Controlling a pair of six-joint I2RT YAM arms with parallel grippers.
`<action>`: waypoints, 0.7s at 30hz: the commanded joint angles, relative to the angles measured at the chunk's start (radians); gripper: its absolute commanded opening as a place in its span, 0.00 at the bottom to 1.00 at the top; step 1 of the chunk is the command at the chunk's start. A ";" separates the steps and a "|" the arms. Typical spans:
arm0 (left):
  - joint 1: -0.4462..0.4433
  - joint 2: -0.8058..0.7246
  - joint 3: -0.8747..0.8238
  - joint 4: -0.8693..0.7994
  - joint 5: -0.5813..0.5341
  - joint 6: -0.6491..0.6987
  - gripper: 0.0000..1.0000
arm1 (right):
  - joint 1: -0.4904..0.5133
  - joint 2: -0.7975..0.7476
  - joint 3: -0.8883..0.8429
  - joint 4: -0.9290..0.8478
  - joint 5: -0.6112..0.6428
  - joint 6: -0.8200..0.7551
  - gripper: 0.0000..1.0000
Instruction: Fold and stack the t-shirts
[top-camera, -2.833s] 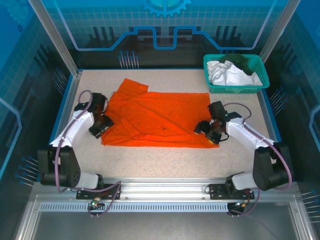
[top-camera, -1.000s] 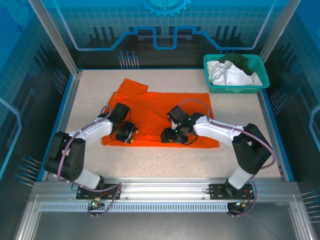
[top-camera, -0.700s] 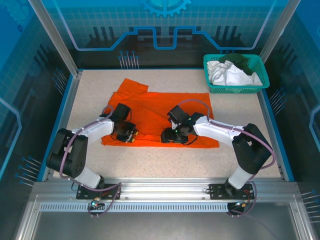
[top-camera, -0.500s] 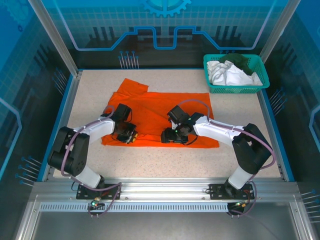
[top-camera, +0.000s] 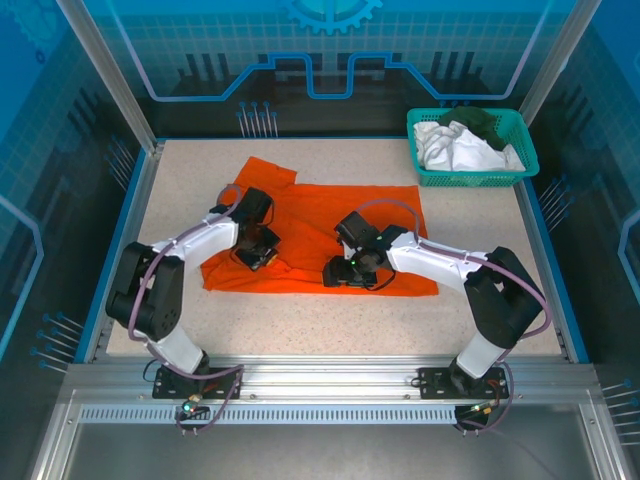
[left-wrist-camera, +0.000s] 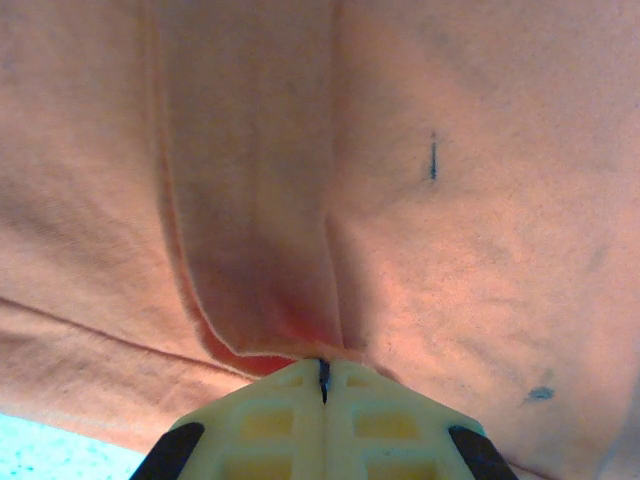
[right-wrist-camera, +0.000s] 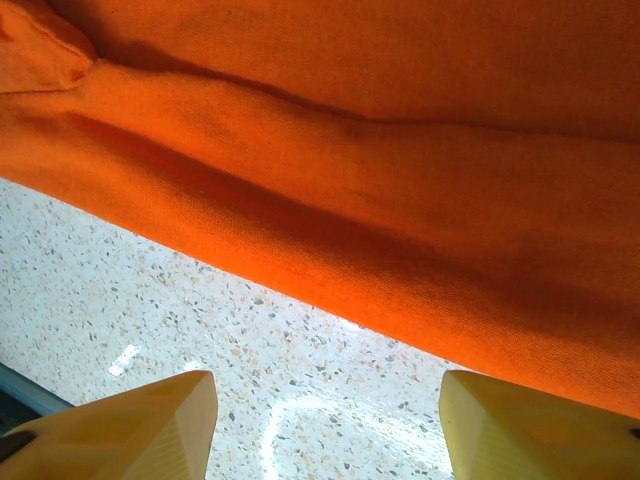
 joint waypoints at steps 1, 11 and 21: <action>-0.027 0.048 0.065 -0.075 -0.044 0.090 0.00 | 0.011 0.005 0.027 -0.026 0.001 -0.011 0.62; -0.103 0.203 0.272 -0.176 -0.168 0.281 0.00 | 0.010 -0.004 0.018 -0.032 0.006 -0.008 0.62; -0.175 0.325 0.425 -0.216 -0.267 0.455 0.00 | 0.008 -0.013 0.010 -0.044 0.009 -0.006 0.62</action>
